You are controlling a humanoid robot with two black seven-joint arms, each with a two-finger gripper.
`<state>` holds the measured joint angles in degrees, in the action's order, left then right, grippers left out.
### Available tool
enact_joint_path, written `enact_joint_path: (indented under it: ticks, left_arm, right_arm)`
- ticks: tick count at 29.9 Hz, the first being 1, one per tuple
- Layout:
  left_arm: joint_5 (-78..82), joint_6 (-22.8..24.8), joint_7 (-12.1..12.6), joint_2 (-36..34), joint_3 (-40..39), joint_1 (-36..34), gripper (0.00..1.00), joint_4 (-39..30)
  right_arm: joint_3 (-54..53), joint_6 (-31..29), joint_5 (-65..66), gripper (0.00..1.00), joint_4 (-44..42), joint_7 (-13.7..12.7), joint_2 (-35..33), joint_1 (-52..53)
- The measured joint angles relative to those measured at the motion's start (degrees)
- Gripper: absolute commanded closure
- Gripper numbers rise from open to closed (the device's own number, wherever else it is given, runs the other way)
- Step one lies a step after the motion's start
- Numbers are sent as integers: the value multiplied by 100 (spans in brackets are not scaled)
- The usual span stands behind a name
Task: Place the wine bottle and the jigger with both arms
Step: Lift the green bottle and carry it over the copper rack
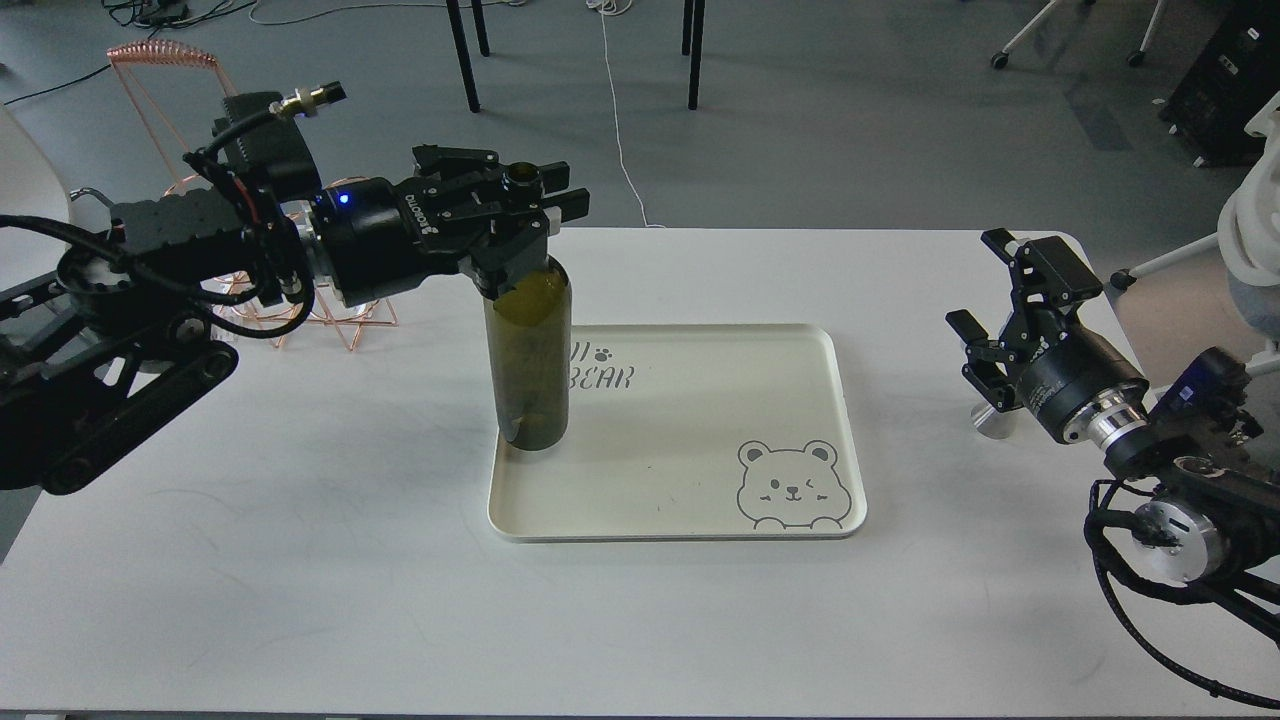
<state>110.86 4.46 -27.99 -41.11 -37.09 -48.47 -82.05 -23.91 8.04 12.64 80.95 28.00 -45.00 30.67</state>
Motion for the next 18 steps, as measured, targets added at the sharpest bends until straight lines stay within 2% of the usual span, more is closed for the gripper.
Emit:
enact_joint_path:
  ticks: [5,9,18]
  left_arm:
    - [-674,127,-2,-415,27,-726,94,110]
    - [-812,298,-2,-716,36,-1209,94,672]
    - [-743,84,0,-890,43,-1430,94,2102]
  right_arm:
    - [0,5,6,1,-7,0,0,0]
    - [3,10,25,1,-15,0,-5,-4]
    - [16,14,45,1,-15,0,0,-51]
